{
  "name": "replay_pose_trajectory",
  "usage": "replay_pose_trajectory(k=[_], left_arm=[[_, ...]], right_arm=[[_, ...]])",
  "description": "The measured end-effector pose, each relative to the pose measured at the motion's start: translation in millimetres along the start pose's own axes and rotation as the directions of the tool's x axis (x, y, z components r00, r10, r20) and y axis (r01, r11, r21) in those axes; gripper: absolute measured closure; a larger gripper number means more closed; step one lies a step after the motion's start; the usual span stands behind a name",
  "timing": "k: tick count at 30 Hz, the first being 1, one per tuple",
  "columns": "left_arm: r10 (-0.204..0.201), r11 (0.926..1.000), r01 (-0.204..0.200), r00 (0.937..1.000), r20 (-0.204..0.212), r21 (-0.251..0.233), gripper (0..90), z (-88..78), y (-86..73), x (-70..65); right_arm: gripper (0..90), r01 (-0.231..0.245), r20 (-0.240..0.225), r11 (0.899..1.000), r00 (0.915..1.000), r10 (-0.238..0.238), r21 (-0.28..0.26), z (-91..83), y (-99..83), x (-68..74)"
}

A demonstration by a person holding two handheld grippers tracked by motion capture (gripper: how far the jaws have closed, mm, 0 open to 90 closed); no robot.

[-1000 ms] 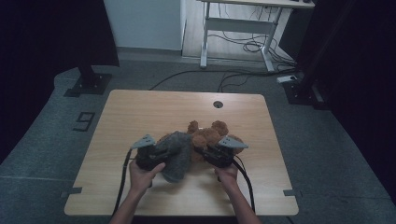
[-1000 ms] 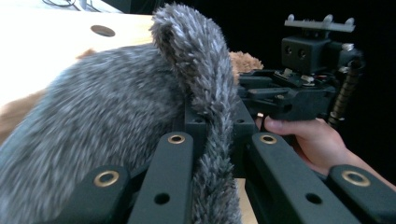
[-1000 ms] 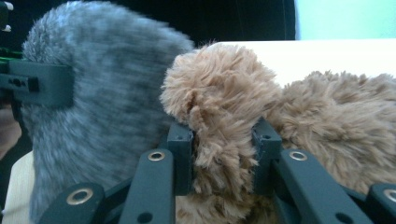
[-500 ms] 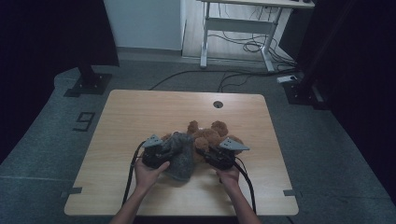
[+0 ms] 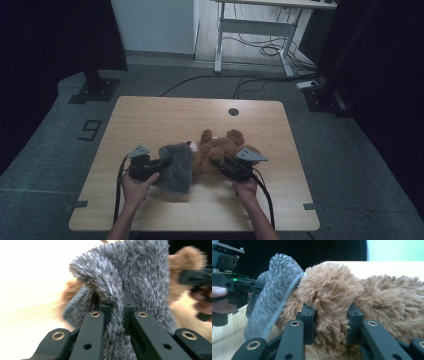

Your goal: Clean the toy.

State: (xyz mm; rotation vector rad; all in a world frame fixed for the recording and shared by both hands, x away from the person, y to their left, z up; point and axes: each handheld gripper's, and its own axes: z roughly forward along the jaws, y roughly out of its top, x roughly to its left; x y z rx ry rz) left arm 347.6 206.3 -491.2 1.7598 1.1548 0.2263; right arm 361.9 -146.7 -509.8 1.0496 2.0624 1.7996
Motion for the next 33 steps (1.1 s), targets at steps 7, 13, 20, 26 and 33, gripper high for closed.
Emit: replay_pose_trajectory(k=[7,13,20,26,33], left_arm=[[0.015,0.9987,-0.014,0.9995,0.029,-0.05,84.2,-7.4,4.3,-5.7],[0.118,0.9884,-0.101,0.9803,0.158,-0.114,84.3,-2.4,25.8,-58.6],[0.183,0.9831,-0.18,0.9636,0.195,-0.032,84.1,48.3,38.2,-98.5],[0.157,0.9874,-0.158,0.9815,0.109,0.0,84.1,62.1,29.1,-81.5],[0.106,0.9935,-0.102,0.9911,0.08,-0.05,84.2,34.4,18.2,-48.4]], right_arm=[[67.1,-0.006,-0.002,1.0,1.0,0.006,-0.005,0.7,-0.1,-0.7],[67.1,-0.015,0.0,1.0,0.9999,0.015,-0.009,1.1,-0.4,0.3],[66.9,-0.012,0.001,1.0,0.9999,0.012,-0.004,0.7,-0.5,1.0],[67.1,-0.021,0.0,1.0,0.9998,0.021,0.003,0.2,-1.4,-1.8],[67.2,-0.018,-0.003,1.0,0.9998,0.018,0.005,0.5,-1.6,-1.8]])
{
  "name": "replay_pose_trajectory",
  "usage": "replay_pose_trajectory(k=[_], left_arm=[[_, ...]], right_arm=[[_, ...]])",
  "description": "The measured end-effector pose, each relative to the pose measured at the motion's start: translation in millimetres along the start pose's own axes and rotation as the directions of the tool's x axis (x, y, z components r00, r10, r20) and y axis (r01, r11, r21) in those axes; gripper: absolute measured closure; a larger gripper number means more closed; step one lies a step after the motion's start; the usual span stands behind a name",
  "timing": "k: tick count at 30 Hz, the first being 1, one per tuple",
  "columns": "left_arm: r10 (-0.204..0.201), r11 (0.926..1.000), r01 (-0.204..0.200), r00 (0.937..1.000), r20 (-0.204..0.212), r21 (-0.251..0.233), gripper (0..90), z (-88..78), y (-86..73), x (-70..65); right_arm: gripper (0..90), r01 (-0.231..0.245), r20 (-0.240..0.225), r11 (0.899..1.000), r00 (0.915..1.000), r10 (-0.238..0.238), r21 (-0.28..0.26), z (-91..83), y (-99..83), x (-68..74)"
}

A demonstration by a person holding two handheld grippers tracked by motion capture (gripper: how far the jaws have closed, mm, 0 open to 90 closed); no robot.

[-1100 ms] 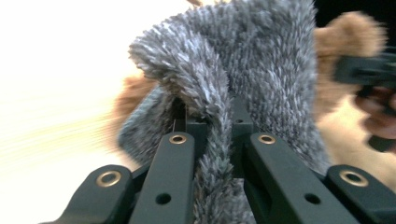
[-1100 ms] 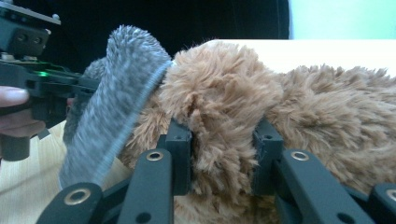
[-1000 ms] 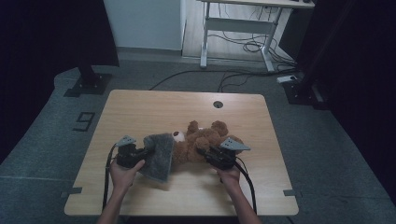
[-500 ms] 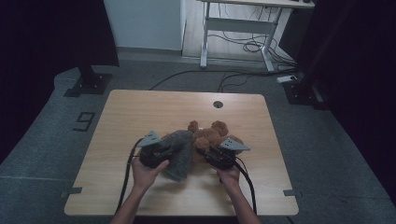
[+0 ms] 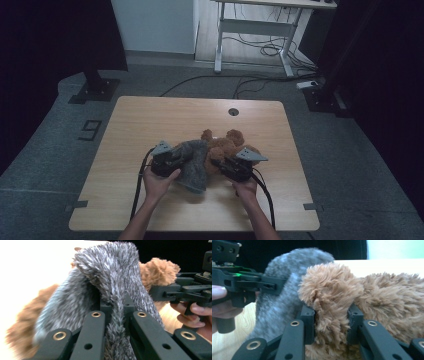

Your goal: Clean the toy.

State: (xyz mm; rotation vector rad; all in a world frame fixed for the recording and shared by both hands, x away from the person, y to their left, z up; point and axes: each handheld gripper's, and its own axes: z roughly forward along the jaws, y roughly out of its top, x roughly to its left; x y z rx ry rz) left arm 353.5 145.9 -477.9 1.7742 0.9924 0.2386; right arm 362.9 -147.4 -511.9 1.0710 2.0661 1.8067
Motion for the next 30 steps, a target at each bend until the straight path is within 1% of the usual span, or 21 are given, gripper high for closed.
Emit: replay_pose_trajectory(k=[5,8,10,11,13,14,17,19,21,23,27,30], left_arm=[[-0.027,0.9995,0.027,0.9991,-0.034,-0.016,84.1,-14.7,-3.7,14.7],[-0.055,0.9982,0.055,0.998,-0.032,-0.022,84.0,-18.2,-9.6,22.1],[-0.066,0.9975,0.066,0.9976,-0.021,-0.024,84.0,-17.5,-12.4,23.8],[-0.066,0.9975,0.066,0.9975,-0.025,-0.026,83.9,-17.3,-12.7,23.9],[-0.066,0.9975,0.065,0.9975,-0.027,-0.028,84.0,-16.6,-12.3,24.6],[-0.066,0.9975,0.065,0.9974,-0.027,-0.028,84.0,-16.1,-12.5,25.2],[-0.071,0.9972,0.07,0.9972,-0.026,-0.028,83.9,-15.5,-13.2,26.4],[-0.071,0.9971,0.07,0.9972,-0.025,-0.028,83.9,-15.5,-13.6,26.6],[-0.071,0.9971,0.07,0.9972,-0.024,-0.028,83.9,-15.5,-13.7,26.6],[-0.073,0.997,0.073,0.997,-0.023,-0.028,83.8,-15.6,-13.9,26.9],[-0.076,0.9968,0.076,0.9969,-0.019,-0.026,83.8,-15.9,-14.5,27.6],[-0.078,0.9966,0.077,0.9968,-0.016,-0.027,83.7,-15.8,-15.4,28.4]], right_arm=[[67.0,-0.001,0.001,1.0,1.0,0.001,-0.004,-0.1,-0.5,0.6],[64.5,-0.001,0.004,1.0,1.0,0.001,-0.006,-0.6,-1.1,1.7],[57.0,0.026,0.025,1.0,0.9994,-0.026,0.0,-2.0,-0.2,5.8],[50.8,0.038,0.028,0.999,0.9989,-0.038,0.01,-3.2,1.0,8.3],[38.8,0.066,0.048,0.998,0.9966,-0.067,0.026,-9.7,6.1,14.4],[35.5,0.078,0.067,0.997,0.9946,-0.08,0.03,-16.5,9.6,16.6],[30.3,0.093,0.123,0.996,0.9881,-0.093,0.001,-36.8,15.2,15.1],[28.1,0.097,0.169,0.995,0.9812,-0.093,-0.015,-53.1,18.5,8.7],[25.3,0.105,0.23,0.994,0.9681,-0.099,-0.015,-62.9,19.1,2.9],[23.5,0.114,0.295,0.993,0.9494,-0.109,-0.002,-71.0,18.3,-5.7],[21.4,0.085,0.344,0.996,0.9357,-0.079,-0.001,-78.6,16.0,-23.3],[18.5,0.052,0.372,0.998,0.9262,-0.06,0.032,-80.9,10.5,-39.3]])
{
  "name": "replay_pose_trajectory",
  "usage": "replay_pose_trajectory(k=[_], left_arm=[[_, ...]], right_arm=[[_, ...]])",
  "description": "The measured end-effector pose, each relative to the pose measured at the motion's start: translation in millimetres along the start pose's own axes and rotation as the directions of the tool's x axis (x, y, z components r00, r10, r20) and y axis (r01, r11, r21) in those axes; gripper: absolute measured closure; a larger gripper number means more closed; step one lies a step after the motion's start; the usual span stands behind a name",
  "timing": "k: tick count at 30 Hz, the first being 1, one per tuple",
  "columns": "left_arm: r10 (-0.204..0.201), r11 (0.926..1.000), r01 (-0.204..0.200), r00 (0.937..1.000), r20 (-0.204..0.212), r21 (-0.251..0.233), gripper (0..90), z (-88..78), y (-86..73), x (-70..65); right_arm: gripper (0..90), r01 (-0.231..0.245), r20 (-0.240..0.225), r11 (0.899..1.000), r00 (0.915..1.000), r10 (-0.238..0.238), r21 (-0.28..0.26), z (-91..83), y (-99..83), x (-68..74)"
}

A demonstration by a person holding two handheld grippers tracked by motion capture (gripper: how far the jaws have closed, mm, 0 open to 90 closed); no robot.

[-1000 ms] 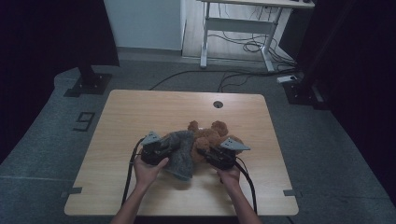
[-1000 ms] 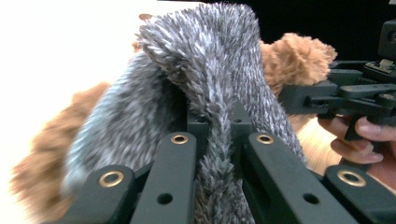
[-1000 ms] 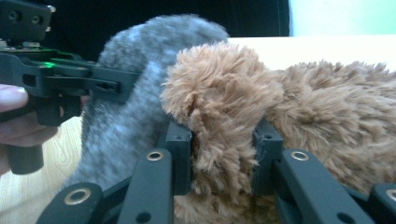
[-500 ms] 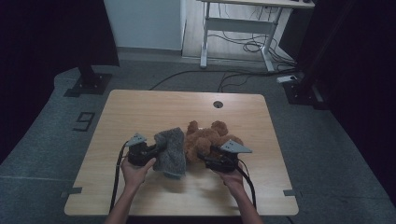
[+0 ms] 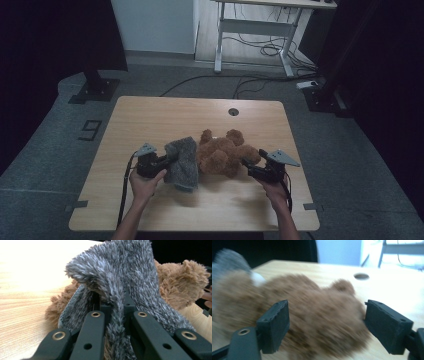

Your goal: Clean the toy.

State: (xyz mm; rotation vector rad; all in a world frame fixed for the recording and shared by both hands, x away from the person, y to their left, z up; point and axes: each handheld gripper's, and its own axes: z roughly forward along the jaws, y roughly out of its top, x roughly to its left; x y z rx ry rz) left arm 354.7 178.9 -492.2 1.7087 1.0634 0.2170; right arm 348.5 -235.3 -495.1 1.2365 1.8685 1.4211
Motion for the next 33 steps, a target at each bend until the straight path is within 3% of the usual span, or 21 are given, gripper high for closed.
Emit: replay_pose_trajectory(k=[2,4,6,7,9,13,18,21,24,25,28,33], left_arm=[[-0.003,1.0,0.003,1.0,0.001,-0.001,83.6,0.1,-0.4,0.1],[-0.002,1.0,0.002,1.0,0.0,-0.003,83.7,0.1,-0.7,-0.1],[-0.002,1.0,0.002,1.0,0.0,-0.004,83.7,0.1,-0.5,-0.3],[-0.003,1.0,0.003,1.0,0.0,-0.006,83.7,0.0,0.1,-0.5],[-0.013,0.9999,0.013,0.9999,0.002,-0.012,83.7,0.0,2.1,-0.9],[-0.041,0.9976,0.043,0.9984,0.039,-0.053,83.6,2.6,15.3,-8.5],[-0.012,0.9989,0.016,0.9964,0.084,-0.044,83.6,24.7,40.0,-30.1],[0.019,0.9998,-0.018,0.9906,0.136,-0.013,83.5,50.7,54.2,-50.8],[0.052,0.9979,-0.057,0.9855,0.162,0.031,83.5,75.5,59.7,-69.7],[0.054,0.9967,-0.064,0.9812,0.185,0.049,83.5,84.8,60.6,-76.9],[0.061,0.9927,-0.082,0.9737,0.22,0.089,83.5,101.2,59.8,-92.7],[0.061,0.9877,-0.098,0.9594,0.275,0.122,83.3,118.8,52.7,-116.7]], right_arm=[[17.7,-0.02,0.017,1.0,0.9997,0.02,0.023,3.9,-5.8,-9.6],[17.8,-0.06,-0.005,0.998,0.9982,0.06,0.031,7.8,-9.4,-15.7],[30.1,-0.086,-0.058,0.996,0.9945,0.087,0.022,10.2,-10.0,-17.7],[44.5,-0.082,-0.087,0.996,0.9927,0.083,0.022,10.6,-10.1,-17.2],[56.1,-0.034,-0.1,0.999,0.9944,0.036,0.025,11.7,-9.7,-12.9],[62.4,-0.027,-0.119,0.999,0.9924,0.031,0.033,10.5,-8.3,-13.6],[63.5,-0.014,-0.127,0.999,0.9917,0.018,0.037,10.2,-8.2,-12.1],[63.5,-0.018,-0.134,0.999,0.9907,0.023,0.04,9.0,-7.2,-11.5],[63.5,-0.016,-0.143,0.999,0.9895,0.022,0.046,8.4,-5.4,-9.7],[63.5,-0.013,-0.141,0.999,0.9898,0.02,0.046,8.2,-5.2,-9.1],[63.5,-0.016,-0.142,0.999,0.9896,0.023,0.049,7.9,-4.8,-8.8],[64.5,-0.058,-0.153,0.996,0.986,0.067,0.063,10.0,-6.0,-9.2]])
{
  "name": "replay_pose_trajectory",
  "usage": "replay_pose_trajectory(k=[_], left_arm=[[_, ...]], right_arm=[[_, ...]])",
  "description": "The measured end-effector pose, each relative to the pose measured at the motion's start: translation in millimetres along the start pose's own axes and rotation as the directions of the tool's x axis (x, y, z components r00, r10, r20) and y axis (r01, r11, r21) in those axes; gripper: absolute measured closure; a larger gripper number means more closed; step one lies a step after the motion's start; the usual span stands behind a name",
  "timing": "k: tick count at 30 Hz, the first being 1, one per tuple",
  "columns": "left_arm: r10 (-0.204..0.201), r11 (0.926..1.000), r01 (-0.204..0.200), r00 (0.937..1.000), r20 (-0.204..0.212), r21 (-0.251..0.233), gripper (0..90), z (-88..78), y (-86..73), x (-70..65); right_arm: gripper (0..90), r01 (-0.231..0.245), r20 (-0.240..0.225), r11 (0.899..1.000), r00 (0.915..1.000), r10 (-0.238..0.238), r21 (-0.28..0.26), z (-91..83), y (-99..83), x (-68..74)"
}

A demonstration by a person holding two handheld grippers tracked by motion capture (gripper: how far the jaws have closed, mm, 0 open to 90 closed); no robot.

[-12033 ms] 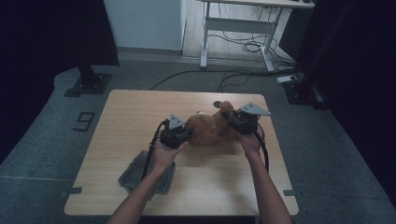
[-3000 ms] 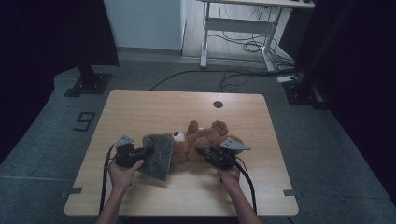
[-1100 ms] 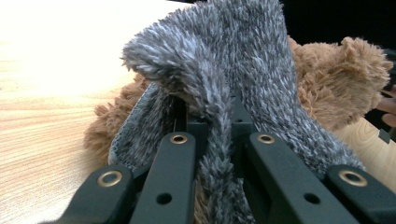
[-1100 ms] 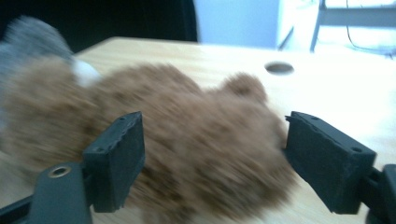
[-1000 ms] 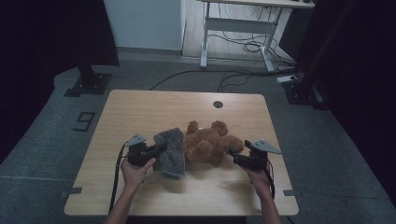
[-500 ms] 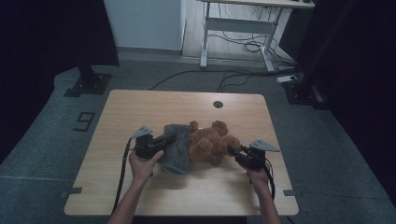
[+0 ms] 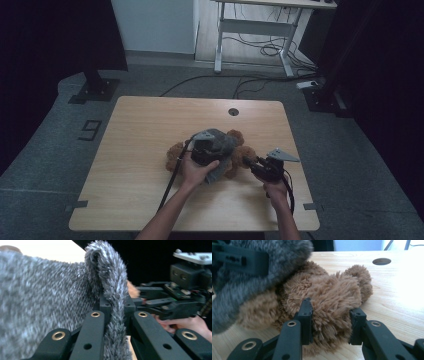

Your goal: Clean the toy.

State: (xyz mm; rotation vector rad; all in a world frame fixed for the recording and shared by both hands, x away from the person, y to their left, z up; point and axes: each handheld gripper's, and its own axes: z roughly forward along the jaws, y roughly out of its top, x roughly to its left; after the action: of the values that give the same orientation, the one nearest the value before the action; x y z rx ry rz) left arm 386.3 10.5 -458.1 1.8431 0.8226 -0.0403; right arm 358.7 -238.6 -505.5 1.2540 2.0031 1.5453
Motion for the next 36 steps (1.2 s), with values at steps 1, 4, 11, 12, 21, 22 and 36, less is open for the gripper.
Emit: replay_pose_trajectory(k=[1,4,11,12,21,22,36], left_arm=[[0.007,0.9999,-0.007,1.0,0.004,0.011,83.4,4.2,-0.4,-4.3],[0.037,0.9977,-0.036,0.9992,-0.016,0.057,83.3,16.6,-2.4,-14.7],[0.036,0.9955,-0.03,0.9966,-0.073,0.09,83.4,17.0,-18.1,-6.8],[0.038,0.9956,-0.031,0.9959,-0.081,0.089,83.4,12.5,-21.2,-3.7],[0.011,0.998,-0.002,0.9909,-0.134,0.063,83.4,-36.5,-39.9,19.5],[-0.007,0.9988,0.014,0.9908,-0.135,0.047,83.3,-45.3,-43.2,23.4],[-0.07,0.9942,0.054,0.9806,-0.183,-0.092,83.4,-120.4,-50.3,46.5]], right_arm=[[64.5,-0.007,0.002,1.0,1.0,0.007,0.002,0.1,0.1,0.1],[64.7,-0.007,0.007,1.0,1.0,0.007,0.002,-0.5,0.7,1.2],[65.2,-0.025,-0.006,1.0,0.9997,0.025,0.014,-1.5,-0.3,-2.5],[65.2,-0.025,-0.006,1.0,0.9997,0.025,0.016,-1.5,-0.6,-3.0],[65.1,-0.029,-0.05,0.999,0.9983,0.03,0.027,2.1,-3.3,-5.2],[65.1,-0.028,-0.053,0.999,0.9982,0.03,0.029,2.4,-3.6,-5.7],[65.2,-0.027,-0.077,0.999,0.9967,0.029,0.025,2.2,-5.6,-10.3]])
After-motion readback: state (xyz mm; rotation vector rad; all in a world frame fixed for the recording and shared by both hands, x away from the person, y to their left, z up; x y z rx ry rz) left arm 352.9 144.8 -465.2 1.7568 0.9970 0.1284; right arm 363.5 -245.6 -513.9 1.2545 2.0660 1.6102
